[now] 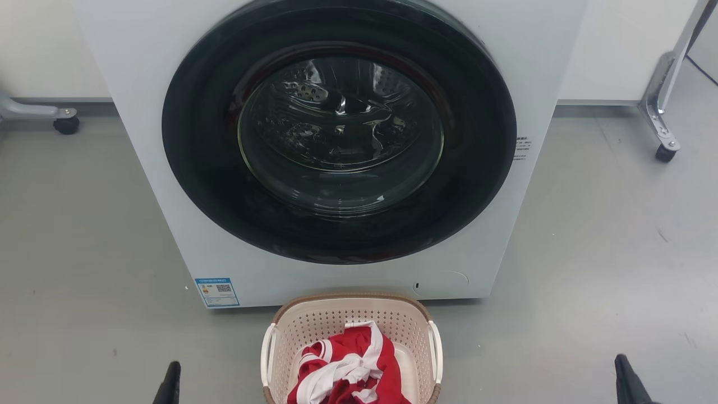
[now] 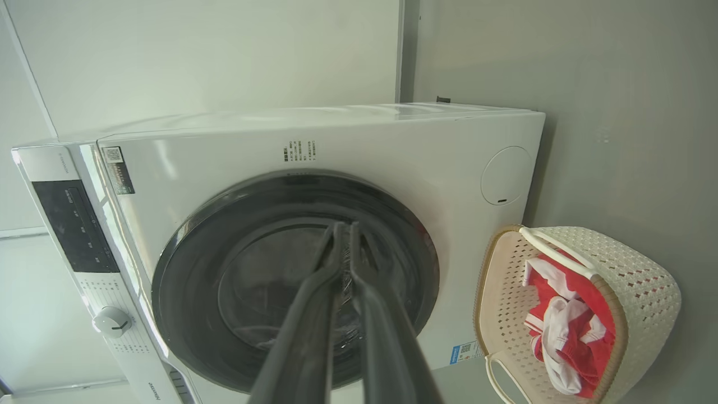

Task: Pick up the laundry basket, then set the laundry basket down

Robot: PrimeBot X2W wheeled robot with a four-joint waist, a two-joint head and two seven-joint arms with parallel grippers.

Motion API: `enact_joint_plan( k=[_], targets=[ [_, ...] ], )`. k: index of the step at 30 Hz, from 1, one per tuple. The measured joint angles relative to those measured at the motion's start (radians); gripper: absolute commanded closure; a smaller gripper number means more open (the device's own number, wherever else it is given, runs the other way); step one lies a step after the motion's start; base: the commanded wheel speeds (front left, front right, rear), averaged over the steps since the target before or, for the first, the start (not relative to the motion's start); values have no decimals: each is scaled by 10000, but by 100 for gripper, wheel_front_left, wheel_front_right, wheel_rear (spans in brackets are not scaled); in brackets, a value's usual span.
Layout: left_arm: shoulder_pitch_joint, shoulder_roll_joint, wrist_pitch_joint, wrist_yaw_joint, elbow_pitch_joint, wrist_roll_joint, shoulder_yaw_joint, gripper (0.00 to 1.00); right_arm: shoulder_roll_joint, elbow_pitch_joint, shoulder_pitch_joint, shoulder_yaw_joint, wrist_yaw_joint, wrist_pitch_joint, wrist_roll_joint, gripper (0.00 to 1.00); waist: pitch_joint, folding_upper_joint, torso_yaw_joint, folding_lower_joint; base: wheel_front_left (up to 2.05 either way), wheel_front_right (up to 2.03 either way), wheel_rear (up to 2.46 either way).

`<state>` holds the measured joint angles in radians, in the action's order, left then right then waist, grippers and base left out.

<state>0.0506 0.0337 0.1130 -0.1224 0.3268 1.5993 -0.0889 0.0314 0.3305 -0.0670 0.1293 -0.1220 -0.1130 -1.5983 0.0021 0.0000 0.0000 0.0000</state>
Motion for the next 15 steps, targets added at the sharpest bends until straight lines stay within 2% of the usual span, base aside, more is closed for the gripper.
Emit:
enact_joint_plan(
  k=[9,15],
  targets=[
    [-328,-54,-221,8,151,-58,288,0,-109,228,288,-343,4,236,2,0,1,0,4,0,0,0,0],
    [-328,-52,-458,176,-52,-535,401,0,-107,213,285,-529,92,453,245,0,5,0,10,0,0,0,0]
  ],
)
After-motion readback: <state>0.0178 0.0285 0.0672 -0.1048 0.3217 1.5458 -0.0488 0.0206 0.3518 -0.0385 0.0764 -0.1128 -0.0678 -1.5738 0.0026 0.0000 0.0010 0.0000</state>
